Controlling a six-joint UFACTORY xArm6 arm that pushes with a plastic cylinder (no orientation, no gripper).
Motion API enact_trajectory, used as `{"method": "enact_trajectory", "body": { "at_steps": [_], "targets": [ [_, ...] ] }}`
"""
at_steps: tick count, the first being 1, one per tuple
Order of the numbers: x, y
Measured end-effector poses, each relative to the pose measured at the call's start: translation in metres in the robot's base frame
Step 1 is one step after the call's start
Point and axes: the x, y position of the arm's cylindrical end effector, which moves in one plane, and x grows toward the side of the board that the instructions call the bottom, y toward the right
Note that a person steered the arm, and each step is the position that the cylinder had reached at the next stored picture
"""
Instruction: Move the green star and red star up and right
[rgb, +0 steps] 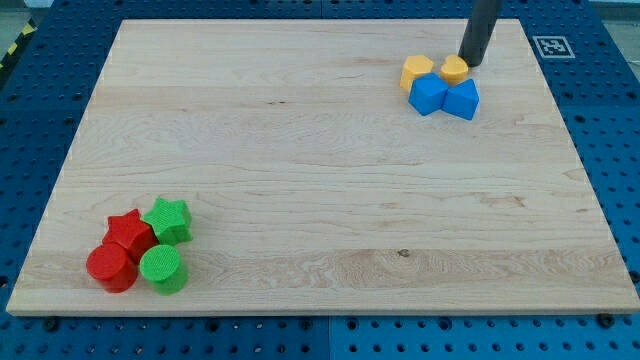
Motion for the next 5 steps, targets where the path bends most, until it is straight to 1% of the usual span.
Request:
{"method": "enact_trajectory", "body": {
  "at_steps": [1,2,3,4,5],
  "targets": [
    [0.022,0.0],
    [0.028,0.0],
    [-0.002,0.0],
    [-0.041,-0.017],
    [-0.051,-0.074]
  ]
}}
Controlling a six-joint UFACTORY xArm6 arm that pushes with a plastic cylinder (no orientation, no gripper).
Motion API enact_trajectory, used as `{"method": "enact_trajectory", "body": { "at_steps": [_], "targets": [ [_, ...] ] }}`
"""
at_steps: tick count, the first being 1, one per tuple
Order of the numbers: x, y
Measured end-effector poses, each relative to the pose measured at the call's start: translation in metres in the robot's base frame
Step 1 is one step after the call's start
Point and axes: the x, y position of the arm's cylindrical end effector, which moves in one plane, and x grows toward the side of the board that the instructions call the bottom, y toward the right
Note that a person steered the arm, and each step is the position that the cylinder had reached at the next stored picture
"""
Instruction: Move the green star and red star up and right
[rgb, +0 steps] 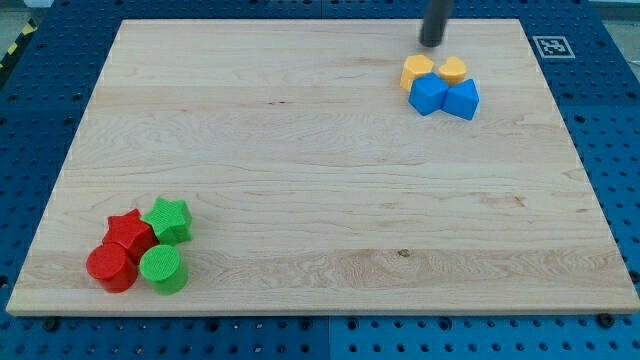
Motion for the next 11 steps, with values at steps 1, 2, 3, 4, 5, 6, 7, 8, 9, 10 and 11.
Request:
{"method": "enact_trajectory", "body": {
  "at_steps": [1,2,3,4,5,6,7,8,9,10,11],
  "targets": [
    [0.023,-0.085],
    [0.062,-0.169],
    [0.119,-0.236],
    [0.196,-0.294],
    [0.263,-0.332],
    [0.309,-0.375],
    [0.329,-0.419],
    [0.361,-0.431],
    [0.376,-0.415],
    [0.372,-0.375],
    [0.355,-0.341]
  ]
}}
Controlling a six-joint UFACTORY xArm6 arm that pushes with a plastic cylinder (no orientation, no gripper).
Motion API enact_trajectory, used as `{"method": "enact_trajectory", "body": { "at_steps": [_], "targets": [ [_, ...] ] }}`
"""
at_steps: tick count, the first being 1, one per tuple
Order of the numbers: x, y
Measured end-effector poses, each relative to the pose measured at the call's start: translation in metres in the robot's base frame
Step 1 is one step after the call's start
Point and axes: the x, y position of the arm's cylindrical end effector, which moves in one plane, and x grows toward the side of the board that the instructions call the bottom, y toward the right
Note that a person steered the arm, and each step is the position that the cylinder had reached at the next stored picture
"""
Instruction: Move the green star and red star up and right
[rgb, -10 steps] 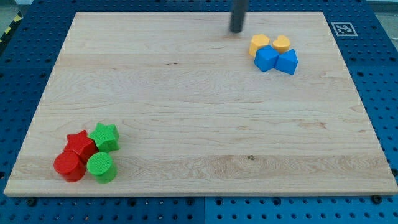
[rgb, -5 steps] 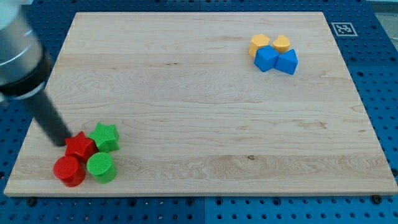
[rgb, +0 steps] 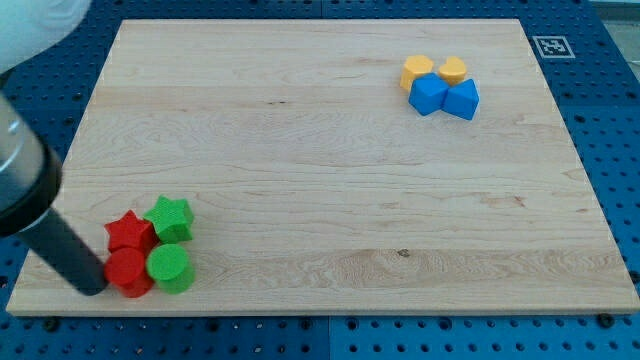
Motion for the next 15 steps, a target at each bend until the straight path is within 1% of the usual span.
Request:
{"method": "enact_trajectory", "body": {
  "at_steps": [1,2,4,6,8,9,10,11,12,13,14,15],
  "targets": [
    [-0.004,0.006],
    [0.008,-0.007],
    [0.009,-0.016],
    [-0.065,0.01],
    [-0.058,-0.001],
    [-0.077,0.047],
    [-0.092,0.067],
    [-0.087,0.027],
    [-0.07,0.018],
    [-0.065,0.059],
    [-0.071,0.138],
    [-0.08,0.196]
  ]
}}
